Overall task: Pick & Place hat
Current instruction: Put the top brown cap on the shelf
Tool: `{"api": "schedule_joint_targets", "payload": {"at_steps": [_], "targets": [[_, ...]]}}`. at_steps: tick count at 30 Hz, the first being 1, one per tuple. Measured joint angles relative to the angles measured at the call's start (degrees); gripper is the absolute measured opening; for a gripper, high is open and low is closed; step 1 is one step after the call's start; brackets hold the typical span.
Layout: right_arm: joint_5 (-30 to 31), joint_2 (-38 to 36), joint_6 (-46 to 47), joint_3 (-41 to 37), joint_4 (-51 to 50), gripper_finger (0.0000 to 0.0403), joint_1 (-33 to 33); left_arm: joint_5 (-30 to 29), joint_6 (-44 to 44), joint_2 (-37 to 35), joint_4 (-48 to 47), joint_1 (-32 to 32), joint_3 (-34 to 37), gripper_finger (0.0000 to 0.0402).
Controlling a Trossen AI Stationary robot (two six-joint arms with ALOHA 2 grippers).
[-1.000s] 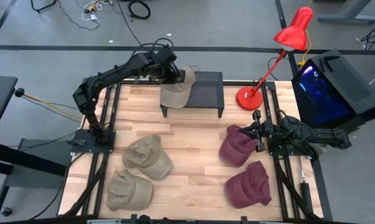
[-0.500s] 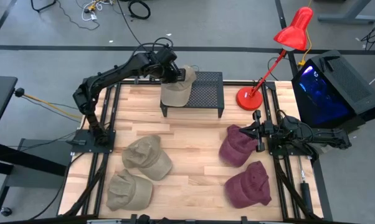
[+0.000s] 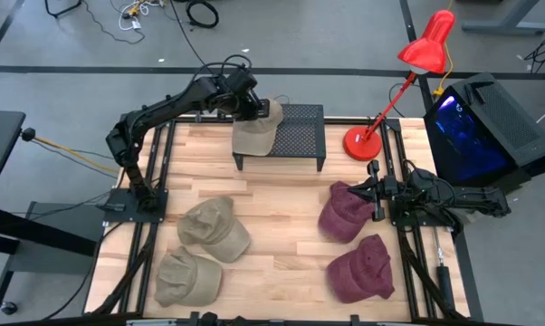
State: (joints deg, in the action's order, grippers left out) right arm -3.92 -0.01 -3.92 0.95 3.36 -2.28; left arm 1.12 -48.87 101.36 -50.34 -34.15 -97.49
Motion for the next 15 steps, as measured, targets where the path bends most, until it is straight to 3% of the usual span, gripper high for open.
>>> {"api": "schedule_joint_targets", "payload": {"at_steps": [15], "targets": [[0.0,0.0,0.0,0.0,0.0,0.0016,0.0,0.0,-1.4,0.0,1.5,0.0,0.0,0.0046]]}}
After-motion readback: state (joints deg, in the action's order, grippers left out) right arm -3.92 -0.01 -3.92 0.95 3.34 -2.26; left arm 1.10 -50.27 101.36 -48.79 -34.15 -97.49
